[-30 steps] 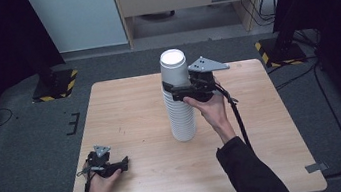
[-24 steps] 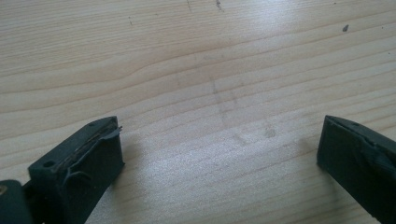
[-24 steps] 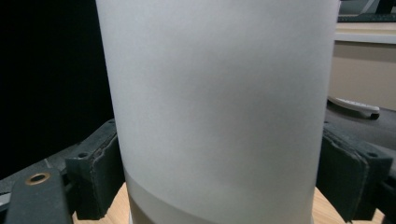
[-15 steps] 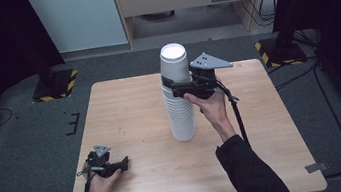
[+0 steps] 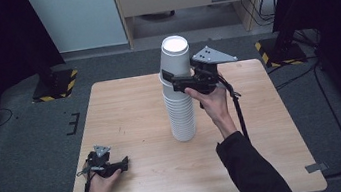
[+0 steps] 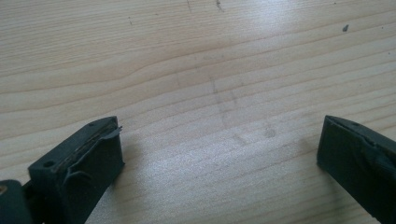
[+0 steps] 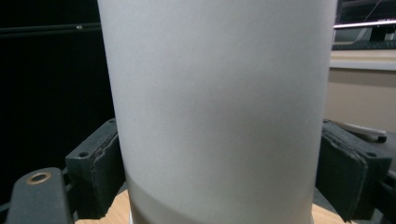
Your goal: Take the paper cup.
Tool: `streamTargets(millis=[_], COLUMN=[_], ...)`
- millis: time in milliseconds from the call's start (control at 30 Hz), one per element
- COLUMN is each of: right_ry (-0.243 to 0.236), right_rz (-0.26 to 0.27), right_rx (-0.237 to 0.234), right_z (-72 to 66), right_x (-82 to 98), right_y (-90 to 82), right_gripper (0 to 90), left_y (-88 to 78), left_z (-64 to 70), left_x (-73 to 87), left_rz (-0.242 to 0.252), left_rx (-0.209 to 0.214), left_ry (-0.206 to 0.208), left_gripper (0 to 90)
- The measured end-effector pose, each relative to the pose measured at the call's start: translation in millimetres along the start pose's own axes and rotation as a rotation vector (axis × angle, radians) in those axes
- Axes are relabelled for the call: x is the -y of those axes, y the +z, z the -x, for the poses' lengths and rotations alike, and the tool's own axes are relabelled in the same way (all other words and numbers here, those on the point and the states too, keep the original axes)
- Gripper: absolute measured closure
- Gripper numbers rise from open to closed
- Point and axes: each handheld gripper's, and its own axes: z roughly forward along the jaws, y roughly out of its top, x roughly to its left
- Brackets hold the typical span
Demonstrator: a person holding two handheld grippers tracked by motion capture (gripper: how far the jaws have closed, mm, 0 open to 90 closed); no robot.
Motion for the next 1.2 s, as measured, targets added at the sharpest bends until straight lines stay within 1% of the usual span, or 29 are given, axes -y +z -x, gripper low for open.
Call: streamTargets(millis=[100,133,467,500,767,833,1033,1100,1133,1200], right_ry=[0.001,0.008,0.024,0.029,0.041,0.037,0.045,0.043,0.042,0.042], right_rz=[0.009,0.023,0.054,0.07,0.112,0.114,0.133,0.136,0.137,0.14], right_rx=[-0.01,-0.013,-0.011,-0.014,-0.021,-0.02,-0.013,-0.012,-0.005,0.001], right_z=[-0.7,-1.3,0.1,-0.2,-1.4,-0.9,3.0,3.7,5.3,7.1], right_x=[-4.6,-6.6,-16.1,-19.4,-29.9,-31.3,-36.9,-37.5,-39.4,-40.4], right_y=[-1.5,-2.5,-8.2,-10.6,-22.0,-24.9,-36.6,-38.1,-43.6,-48.4], right_gripper=[14.0,14.0,14.0,14.0,14.1,14.1,14.1,14.1,14.1,14.1], left_y=[0.0,0.0,0.0,0.0,0.0,0.0,0.0,0.0,0.0,0.0], left_z=[0.0,0.0,0.0,0.0,0.0,0.0,0.0,0.0,0.0,0.0], left_x=[0.0,0.0,0.0,0.0,0.0,0.0,0.0,0.0,0.0,0.0], left_rz=[0.0,0.0,0.0,0.0,0.0,0.0,0.0,0.0,0.0,0.0], left_rx=[0.0,0.0,0.0,0.0,0.0,0.0,0.0,0.0,0.0,0.0], left_ry=[0.0,0.0,0.0,0.0,0.0,0.0,0.0,0.0,0.0,0.0], left_gripper=[0.0,0.0,0.0,0.0,0.0,0.0,0.0,0.0,0.0,0.0])
